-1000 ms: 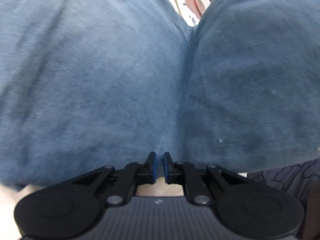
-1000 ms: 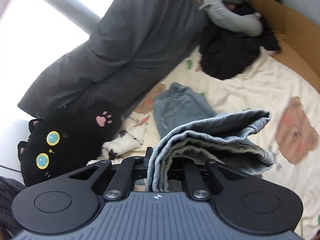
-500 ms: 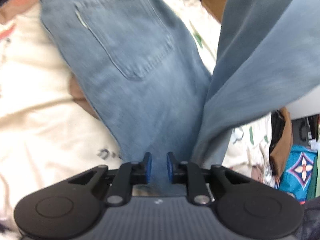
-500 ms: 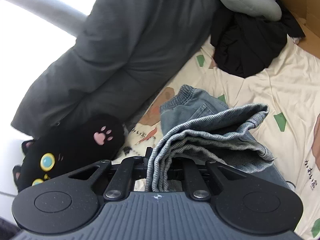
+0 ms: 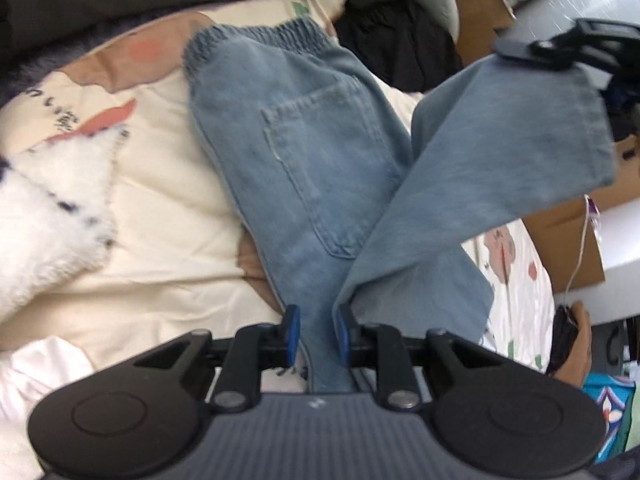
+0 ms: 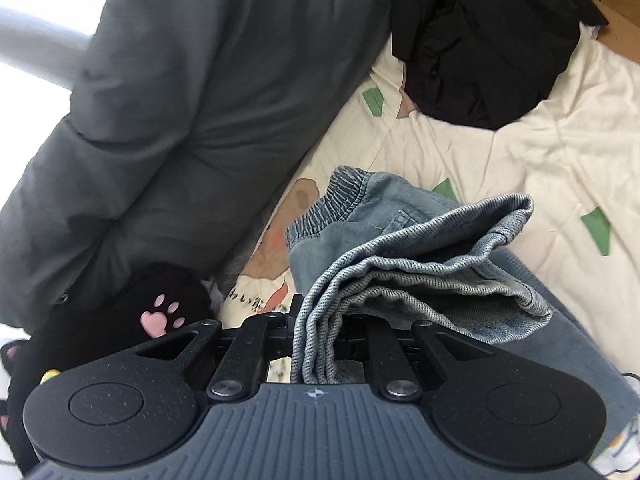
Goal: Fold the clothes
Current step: 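Lay the jeans lengthwise on the sheet and open both grippers, then move the right gripper to the jeans leg end and close on it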
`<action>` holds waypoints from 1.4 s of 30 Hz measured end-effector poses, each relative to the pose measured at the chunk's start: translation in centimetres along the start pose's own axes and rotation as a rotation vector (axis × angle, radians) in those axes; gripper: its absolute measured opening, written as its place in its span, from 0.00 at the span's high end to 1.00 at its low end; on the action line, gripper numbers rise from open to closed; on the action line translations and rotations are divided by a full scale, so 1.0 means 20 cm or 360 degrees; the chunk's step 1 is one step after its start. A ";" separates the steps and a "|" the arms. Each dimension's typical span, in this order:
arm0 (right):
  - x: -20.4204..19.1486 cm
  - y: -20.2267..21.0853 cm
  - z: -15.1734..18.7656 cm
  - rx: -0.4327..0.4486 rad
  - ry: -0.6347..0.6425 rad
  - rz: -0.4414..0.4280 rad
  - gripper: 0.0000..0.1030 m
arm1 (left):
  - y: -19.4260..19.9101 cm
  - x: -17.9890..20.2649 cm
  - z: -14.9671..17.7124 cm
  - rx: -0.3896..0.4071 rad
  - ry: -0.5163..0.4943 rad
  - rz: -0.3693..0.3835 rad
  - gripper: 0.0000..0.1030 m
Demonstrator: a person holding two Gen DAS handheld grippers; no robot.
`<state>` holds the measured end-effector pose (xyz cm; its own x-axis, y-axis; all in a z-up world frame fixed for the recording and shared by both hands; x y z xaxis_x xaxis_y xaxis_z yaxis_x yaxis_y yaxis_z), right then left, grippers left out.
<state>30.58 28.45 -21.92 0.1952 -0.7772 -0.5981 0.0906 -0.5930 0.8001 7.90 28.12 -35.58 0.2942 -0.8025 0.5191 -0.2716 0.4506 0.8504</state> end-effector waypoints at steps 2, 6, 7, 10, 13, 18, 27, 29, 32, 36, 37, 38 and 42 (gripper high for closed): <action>0.00 -0.08 -0.04 0.0001 -0.0037 0.0004 0.88 | 0.02 -0.04 -0.01 0.0015 0.0034 -0.0008 0.80; 0.02 -0.25 -0.14 -0.0011 -0.0141 -0.0014 0.82 | 0.05 -0.11 -0.01 0.0042 0.0097 -0.0034 0.80; 0.02 -0.28 -0.15 -0.0019 -0.0156 -0.0024 0.80 | 0.06 -0.12 -0.01 0.0048 0.0110 -0.0039 0.80; 0.00 -0.39 -0.21 -0.0044 -0.0176 -0.0067 0.70 | 0.10 -0.16 -0.01 0.0064 0.0148 -0.0062 0.79; -0.05 -0.45 -0.28 -0.0042 -0.0178 -0.0070 0.68 | 0.13 -0.18 -0.01 0.0072 0.0174 -0.0074 0.78; -0.14 -0.42 -0.37 -0.0030 -0.0117 -0.0103 0.61 | 0.14 -0.20 -0.02 0.0094 0.0182 -0.0090 0.75; -0.01 -0.31 -0.33 -0.0015 -0.0133 -0.0064 0.57 | 0.12 -0.19 -0.06 0.0147 0.0192 -0.0097 0.67; 0.05 -0.27 -0.29 -0.0007 -0.0135 -0.0044 0.57 | 0.12 -0.18 -0.09 0.0167 0.0186 -0.0099 0.64; 0.14 -0.19 -0.23 0.0007 -0.0152 -0.0025 0.57 | 0.13 -0.19 -0.15 0.0204 0.0193 -0.0098 0.62; 0.27 -0.06 -0.12 0.0044 -0.0159 0.0027 0.55 | 0.12 -0.19 -0.21 0.0232 0.0188 -0.0098 0.55; 0.31 -0.02 -0.08 0.0058 -0.0163 0.0040 0.54 | 0.11 -0.18 -0.22 0.0231 0.0181 -0.0099 0.51; 0.35 0.02 -0.04 0.0081 -0.0168 0.0049 0.49 | 0.10 -0.18 -0.23 0.0222 0.0176 -0.0103 0.50; 0.52 0.16 0.12 0.0183 -0.0205 0.0105 0.44 | 0.01 -0.15 -0.24 0.0150 0.0143 -0.0104 0.49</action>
<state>30.47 17.96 -25.65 0.0697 -0.8314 -0.5512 -0.0322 -0.5542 0.8318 11.31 32.56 -36.59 0.3939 -0.7888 0.4718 -0.3328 0.3561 0.8732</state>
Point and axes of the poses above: each gripper's, at about its wrist camera, not at the fingertips, and y roughly against the way its jaws point, x to its right, z to its underside, the point moved 6 cm from there along -y, roughly the way its jaws point, and after that the axes turned 11 degrees about -x, right-handed, at the moved point
